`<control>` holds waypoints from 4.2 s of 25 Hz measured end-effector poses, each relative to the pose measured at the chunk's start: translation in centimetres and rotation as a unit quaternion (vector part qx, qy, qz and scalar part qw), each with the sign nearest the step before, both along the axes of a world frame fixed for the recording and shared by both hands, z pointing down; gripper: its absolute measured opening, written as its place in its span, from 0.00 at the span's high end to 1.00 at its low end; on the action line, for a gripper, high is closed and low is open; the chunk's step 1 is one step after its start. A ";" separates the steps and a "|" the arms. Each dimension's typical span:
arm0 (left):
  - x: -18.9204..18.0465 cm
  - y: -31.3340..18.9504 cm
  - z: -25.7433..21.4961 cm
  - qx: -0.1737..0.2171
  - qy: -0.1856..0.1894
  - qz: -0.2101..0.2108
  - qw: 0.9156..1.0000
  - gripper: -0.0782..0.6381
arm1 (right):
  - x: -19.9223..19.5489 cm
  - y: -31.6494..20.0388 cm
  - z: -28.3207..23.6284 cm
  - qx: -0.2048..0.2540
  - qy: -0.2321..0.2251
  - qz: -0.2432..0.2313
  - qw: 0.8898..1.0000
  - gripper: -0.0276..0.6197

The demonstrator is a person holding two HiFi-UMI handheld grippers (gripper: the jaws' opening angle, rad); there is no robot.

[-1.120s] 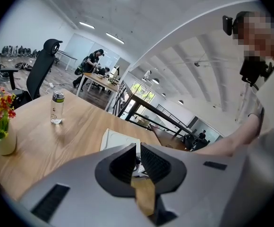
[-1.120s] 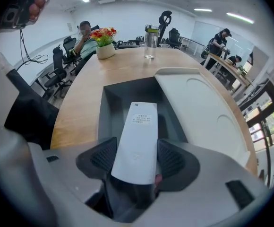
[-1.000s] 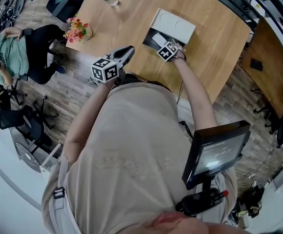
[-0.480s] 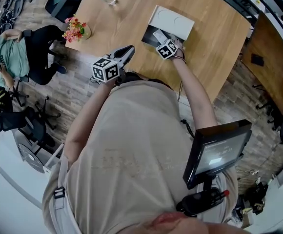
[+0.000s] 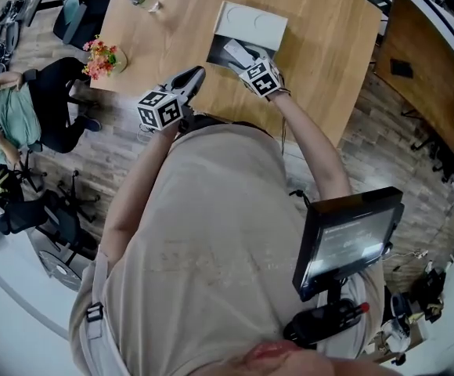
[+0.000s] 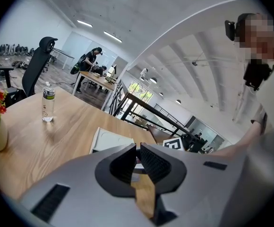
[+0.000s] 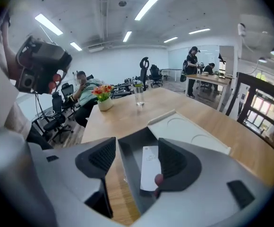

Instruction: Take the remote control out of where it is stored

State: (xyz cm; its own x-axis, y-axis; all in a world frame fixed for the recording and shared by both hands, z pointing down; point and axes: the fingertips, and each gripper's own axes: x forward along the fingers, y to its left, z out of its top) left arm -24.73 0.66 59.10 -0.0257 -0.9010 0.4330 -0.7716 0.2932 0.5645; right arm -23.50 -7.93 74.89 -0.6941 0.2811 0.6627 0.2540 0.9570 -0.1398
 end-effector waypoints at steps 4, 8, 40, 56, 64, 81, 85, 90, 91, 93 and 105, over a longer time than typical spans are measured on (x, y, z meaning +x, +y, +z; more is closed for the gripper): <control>-0.9 -0.5 -2.9 0.036 -0.002 -0.030 0.999 0.88 | 0.2 -0.7 -4.6 -0.018 -0.054 0.019 0.998 0.51; -1.9 -0.6 -5.9 0.075 -0.008 -0.069 0.995 0.88 | 0.4 -3.0 -9.7 -0.027 -0.101 0.072 0.992 0.51; -5.0 7.1 -17.4 0.196 -0.045 0.042 0.979 0.88 | 11.1 -1.9 -36.3 0.049 -0.321 0.341 0.882 0.70; -2.7 13.6 -16.0 0.228 0.002 0.130 0.965 0.88 | 15.3 9.2 -37.2 0.081 -0.324 0.421 0.843 0.69; 2.6 14.4 -13.8 0.208 0.010 0.157 0.966 0.88 | 19.1 10.8 -35.0 0.051 -0.316 0.436 0.841 0.69; 14.7 15.0 -11.5 0.182 -0.024 0.153 0.971 0.88 | 27.3 13.3 -27.7 0.061 -0.270 0.439 0.855 0.69; 16.8 14.1 -9.6 0.165 -0.034 0.159 0.973 0.88 | 28.9 13.7 -25.7 0.071 -0.250 0.432 0.863 0.69; 18.4 14.3 -8.0 0.142 -0.029 0.164 0.976 0.88 | 29.2 14.6 -22.8 0.084 -0.219 0.418 0.878 0.69; 18.5 14.5 -7.9 0.141 -0.028 0.163 0.976 0.88 | 29.3 14.7 -22.4 0.089 -0.216 0.416 0.879 0.69; 18.7 15.1 -7.4 0.136 -0.025 0.159 0.977 0.88 | 29.3 15.1 -21.9 0.097 -0.216 0.413 0.879 0.69; 18.9 16.1 -5.6 0.105 -0.013 0.166 0.980 0.88 | 29.3 16.6 -21.2 0.100 -0.206 0.404 0.886 0.70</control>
State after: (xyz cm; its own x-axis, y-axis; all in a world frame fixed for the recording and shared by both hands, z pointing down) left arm -5.87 16.77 53.47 0.2755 -0.9307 0.2405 -0.8196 -0.0967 0.5647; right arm 5.76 8.68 53.65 -0.8094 -0.5123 0.2871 -0.5356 0.8445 -0.0028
